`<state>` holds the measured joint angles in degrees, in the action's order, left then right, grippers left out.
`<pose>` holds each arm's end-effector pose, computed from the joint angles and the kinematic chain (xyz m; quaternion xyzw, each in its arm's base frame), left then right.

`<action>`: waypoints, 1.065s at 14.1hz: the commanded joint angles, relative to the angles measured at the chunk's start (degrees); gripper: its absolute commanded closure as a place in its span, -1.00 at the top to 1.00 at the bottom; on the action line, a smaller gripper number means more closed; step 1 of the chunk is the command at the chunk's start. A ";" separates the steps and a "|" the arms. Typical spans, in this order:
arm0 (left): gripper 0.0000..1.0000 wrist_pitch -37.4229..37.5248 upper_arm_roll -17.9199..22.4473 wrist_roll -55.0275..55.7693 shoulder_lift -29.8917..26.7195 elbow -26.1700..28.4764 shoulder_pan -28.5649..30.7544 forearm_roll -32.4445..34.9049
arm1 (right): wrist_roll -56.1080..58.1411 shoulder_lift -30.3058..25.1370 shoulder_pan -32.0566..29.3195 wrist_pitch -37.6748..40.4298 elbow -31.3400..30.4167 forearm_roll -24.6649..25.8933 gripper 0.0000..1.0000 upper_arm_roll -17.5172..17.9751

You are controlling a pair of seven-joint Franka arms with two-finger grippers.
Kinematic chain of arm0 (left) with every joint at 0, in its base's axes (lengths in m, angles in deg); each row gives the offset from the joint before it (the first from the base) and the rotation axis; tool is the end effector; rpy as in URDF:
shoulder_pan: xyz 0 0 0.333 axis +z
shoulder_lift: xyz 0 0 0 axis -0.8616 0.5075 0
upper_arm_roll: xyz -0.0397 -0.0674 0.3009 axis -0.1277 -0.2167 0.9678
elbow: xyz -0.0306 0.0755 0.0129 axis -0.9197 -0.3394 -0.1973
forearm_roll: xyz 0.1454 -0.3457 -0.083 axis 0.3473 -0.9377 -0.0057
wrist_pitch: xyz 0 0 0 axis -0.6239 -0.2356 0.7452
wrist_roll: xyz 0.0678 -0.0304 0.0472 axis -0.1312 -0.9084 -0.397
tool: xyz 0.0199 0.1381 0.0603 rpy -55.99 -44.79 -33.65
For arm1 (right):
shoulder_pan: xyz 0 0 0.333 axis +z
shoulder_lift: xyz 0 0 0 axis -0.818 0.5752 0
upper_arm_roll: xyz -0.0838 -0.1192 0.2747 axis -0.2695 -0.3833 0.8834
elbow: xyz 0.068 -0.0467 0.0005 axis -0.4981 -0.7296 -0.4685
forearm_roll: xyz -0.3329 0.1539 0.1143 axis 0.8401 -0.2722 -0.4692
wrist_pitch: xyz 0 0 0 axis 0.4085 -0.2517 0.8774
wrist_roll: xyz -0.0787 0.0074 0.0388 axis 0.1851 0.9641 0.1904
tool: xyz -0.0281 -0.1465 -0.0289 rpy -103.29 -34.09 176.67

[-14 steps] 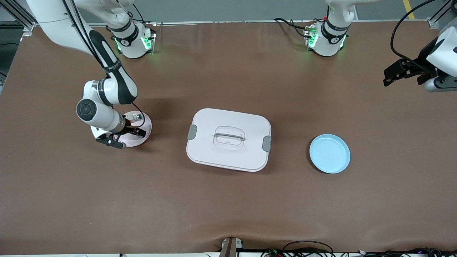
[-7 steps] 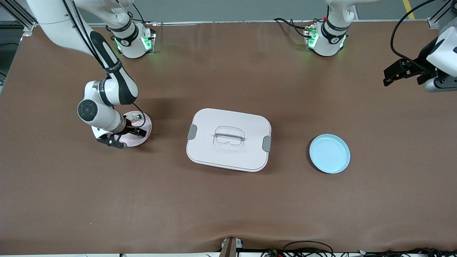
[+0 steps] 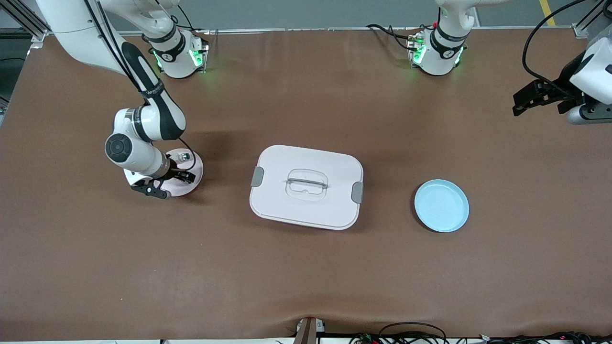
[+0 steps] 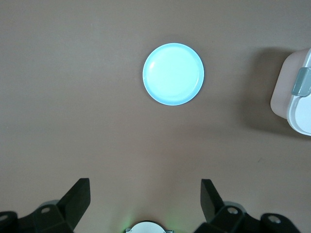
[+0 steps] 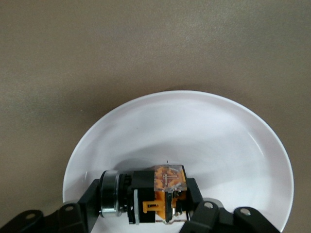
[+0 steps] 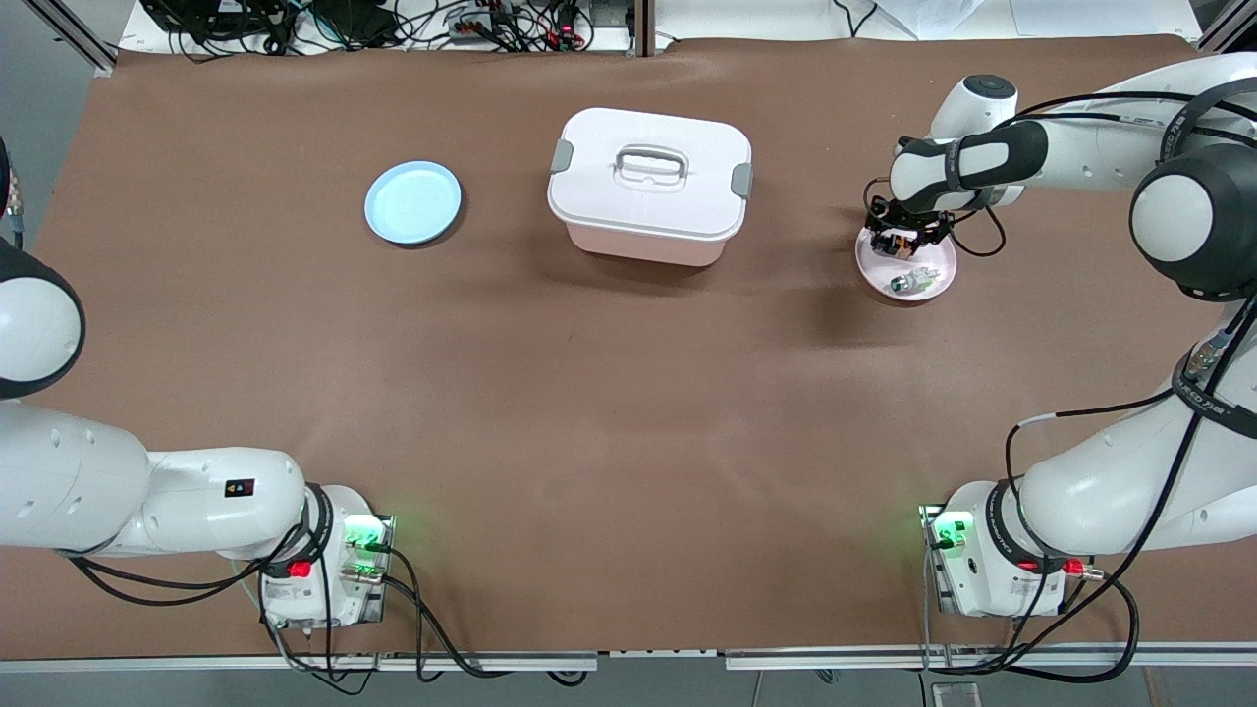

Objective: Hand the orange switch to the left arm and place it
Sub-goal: 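Close the right gripper on the switch and lift it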

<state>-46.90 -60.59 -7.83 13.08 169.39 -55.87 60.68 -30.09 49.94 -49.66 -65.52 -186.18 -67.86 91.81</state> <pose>0.5200 -0.0460 0.5922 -0.9993 -0.0123 0.0317 0.0151 0.5144 0.0725 0.1433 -0.9869 0.1491 0.0603 0.0090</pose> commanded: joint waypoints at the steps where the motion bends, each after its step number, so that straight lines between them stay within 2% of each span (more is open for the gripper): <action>1: 1.00 0.95 -0.22 -0.35 0.17 -0.85 0.06 -0.24 | -2.49 -0.02 -0.22 0.32 0.05 -0.57 -1.00 0.39; 3: 1.00 0.95 -0.22 -0.52 0.17 -0.85 0.06 -0.24 | -2.94 -0.46 -0.65 2.24 0.58 -0.57 -1.00 0.56; 5: 1.00 0.95 -0.22 -0.70 0.08 -0.85 0.15 -0.33 | -3.47 -1.77 -0.57 8.37 2.59 -1.53 -1.00 0.65; 8: 1.00 0.95 -0.22 -0.87 -0.01 -0.85 0.24 -0.33 | -3.91 -3.28 -0.39 24.26 11.44 -7.76 -1.00 0.57; 10: 1.00 0.95 -0.13 -0.87 -0.01 -0.85 0.32 -0.33 | -6.71 -2.93 -0.39 33.07 18.21 -9.62 -1.00 0.57; 12: 1.00 0.95 -0.22 -0.87 -0.01 -0.85 0.32 -0.33 | -12.14 -2.84 0.57 37.83 22.36 -10.76 -1.00 0.83; 15: 1.00 0.95 -0.22 -0.70 -0.01 -0.76 0.24 -0.33 | -20.05 -2.75 3.81 42.67 28.16 -15.24 -1.00 1.01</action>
<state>-46.90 -60.59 -7.84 13.09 169.39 -55.85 60.68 -44.77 46.44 -47.93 -25.69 -162.15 -80.42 92.74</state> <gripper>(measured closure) 0.000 0.278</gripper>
